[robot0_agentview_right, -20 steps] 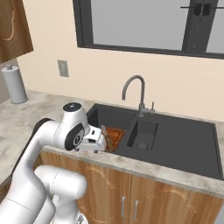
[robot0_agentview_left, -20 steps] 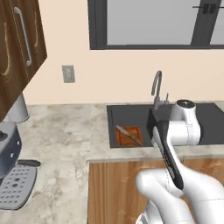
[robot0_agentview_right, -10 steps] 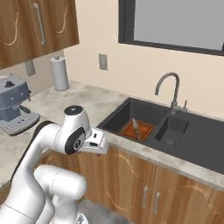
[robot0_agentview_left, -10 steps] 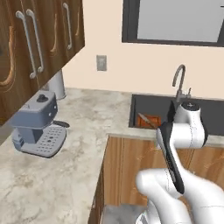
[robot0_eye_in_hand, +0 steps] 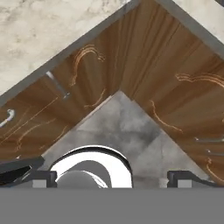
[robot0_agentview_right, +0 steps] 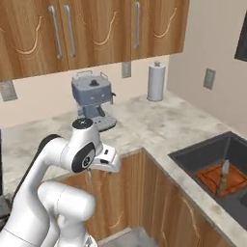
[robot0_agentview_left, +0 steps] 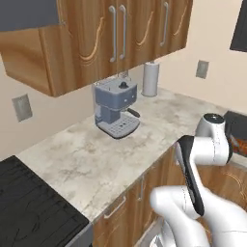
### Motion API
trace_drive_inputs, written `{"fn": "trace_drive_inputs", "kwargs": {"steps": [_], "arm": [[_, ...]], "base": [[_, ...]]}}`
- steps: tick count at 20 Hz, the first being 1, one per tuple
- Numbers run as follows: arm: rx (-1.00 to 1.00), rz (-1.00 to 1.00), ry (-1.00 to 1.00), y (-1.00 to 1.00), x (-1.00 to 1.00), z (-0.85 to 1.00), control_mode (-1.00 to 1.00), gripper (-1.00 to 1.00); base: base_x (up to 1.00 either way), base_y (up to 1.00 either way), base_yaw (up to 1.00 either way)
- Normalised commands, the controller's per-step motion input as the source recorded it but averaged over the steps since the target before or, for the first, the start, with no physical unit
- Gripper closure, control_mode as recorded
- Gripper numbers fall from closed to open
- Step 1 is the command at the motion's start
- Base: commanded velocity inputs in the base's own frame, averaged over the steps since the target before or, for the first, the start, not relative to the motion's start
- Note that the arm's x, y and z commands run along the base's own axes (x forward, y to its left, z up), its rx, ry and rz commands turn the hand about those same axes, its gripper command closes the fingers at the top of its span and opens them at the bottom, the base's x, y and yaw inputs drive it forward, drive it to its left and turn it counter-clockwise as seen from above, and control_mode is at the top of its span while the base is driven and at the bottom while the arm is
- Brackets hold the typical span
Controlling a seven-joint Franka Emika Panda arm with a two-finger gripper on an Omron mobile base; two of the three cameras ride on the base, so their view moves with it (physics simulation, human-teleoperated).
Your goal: Move the cutting board and knife to the sink. Then move spray from the cabinet to the counter.
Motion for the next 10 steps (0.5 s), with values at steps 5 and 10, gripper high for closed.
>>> {"fn": "trace_drive_inputs", "kwargs": {"steps": [5,10], "arm": [[0.00,0.00,0.00,0.00,0.00,0.00,1.00,-1.00],[0.00,0.00,0.00,0.00,0.00,0.00,1.00,-1.00]], "base": [[-0.32,-0.05,0.91],[-0.39,0.37,0.59]]}}
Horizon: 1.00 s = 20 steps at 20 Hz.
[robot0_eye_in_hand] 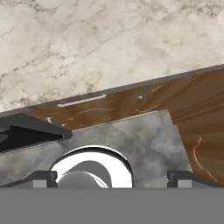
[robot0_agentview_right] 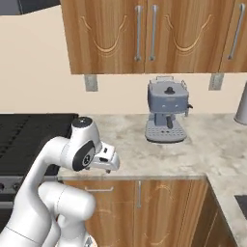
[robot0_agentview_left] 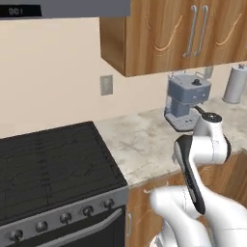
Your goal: Move the cutting board and knife to the sink. Then move spray from the cabinet to the counter.
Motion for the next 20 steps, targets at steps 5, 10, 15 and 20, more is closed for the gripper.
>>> {"fn": "trace_drive_inputs", "kwargs": {"steps": [5,10,15,20], "arm": [[0.00,0.00,0.00,0.00,0.00,0.00,1.00,-1.00],[0.00,0.00,0.00,0.00,0.00,0.00,1.00,-1.00],[0.00,0.00,0.00,0.00,0.00,0.00,1.00,-1.00],[0.00,0.00,0.00,0.00,0.00,0.00,1.00,-1.00]], "base": [[-0.28,0.66,0.37],[-0.25,0.83,0.07],[-0.26,0.84,0.00],[-0.35,0.84,0.00]]}}
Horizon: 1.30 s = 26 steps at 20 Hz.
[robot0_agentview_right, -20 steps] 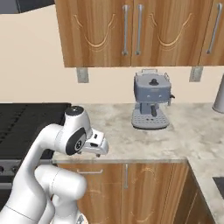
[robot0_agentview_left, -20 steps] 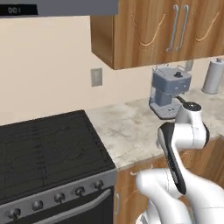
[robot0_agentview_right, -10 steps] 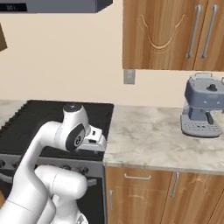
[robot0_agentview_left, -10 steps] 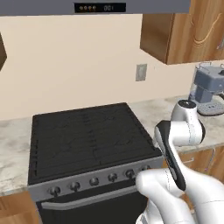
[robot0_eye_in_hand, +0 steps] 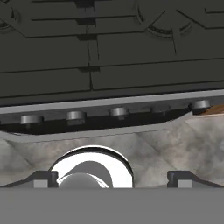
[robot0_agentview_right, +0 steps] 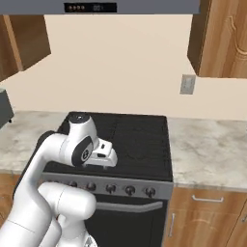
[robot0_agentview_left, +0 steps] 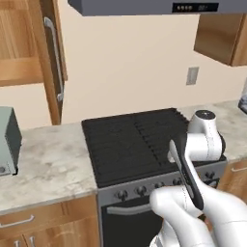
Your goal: Move the cutting board and knife to the sink. Then move spray from the cabinet to the counter.
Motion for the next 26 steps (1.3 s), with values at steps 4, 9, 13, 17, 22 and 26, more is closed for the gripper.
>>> {"fn": "trace_drive_inputs", "kwargs": {"steps": [4,9,13,17,22,26], "arm": [[0.00,0.00,0.00,0.00,0.00,0.00,1.00,-1.00],[0.00,0.00,0.00,0.00,0.00,0.00,1.00,-1.00],[0.00,0.00,0.00,0.00,0.00,0.00,1.00,-1.00],[0.00,0.00,0.00,0.00,0.00,0.00,1.00,-1.00],[0.00,0.00,0.00,0.00,0.00,0.00,1.00,-1.00],[0.00,0.00,0.00,0.00,0.00,0.00,1.00,-1.00]], "base": [[-0.41,0.69,0.07],[-0.62,0.47,0.14],[-0.30,0.73,0.08],[-0.07,0.88,0.01],[0.02,0.93,0.00],[0.14,0.90,-0.02]]}}
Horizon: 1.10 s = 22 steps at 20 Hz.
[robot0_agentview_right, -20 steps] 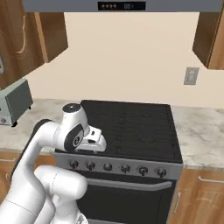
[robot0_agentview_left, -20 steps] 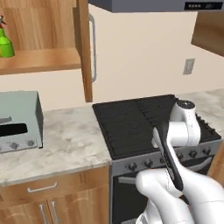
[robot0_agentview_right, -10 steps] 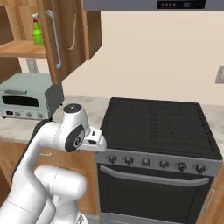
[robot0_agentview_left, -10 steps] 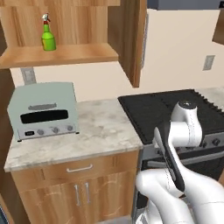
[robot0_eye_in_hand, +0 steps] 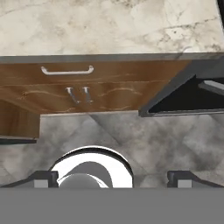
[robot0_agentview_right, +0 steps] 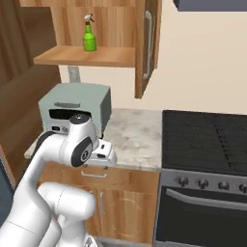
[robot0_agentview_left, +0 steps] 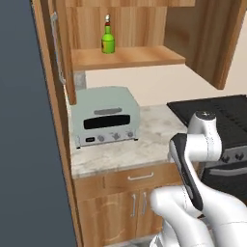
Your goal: Move the cutting board and knife to the sink. Then move spray from the cabinet to the counter.
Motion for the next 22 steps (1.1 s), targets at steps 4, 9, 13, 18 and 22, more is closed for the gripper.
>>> {"fn": "trace_drive_inputs", "kwargs": {"steps": [4,9,13,18,22], "arm": [[0.00,0.00,0.00,0.00,0.00,0.00,1.00,-1.00],[0.00,0.00,0.00,0.00,0.00,0.00,1.00,-1.00],[0.00,0.00,0.00,0.00,0.00,0.00,1.00,-1.00],[0.00,0.00,0.00,0.00,0.00,0.00,1.00,-1.00],[0.00,0.00,0.00,0.00,0.00,0.00,1.00,-1.00]], "base": [[0.44,0.70,0.00],[0.50,0.45,0.00],[0.55,0.05,0.00],[0.56,0.00,0.00],[0.50,0.00,0.00]]}}
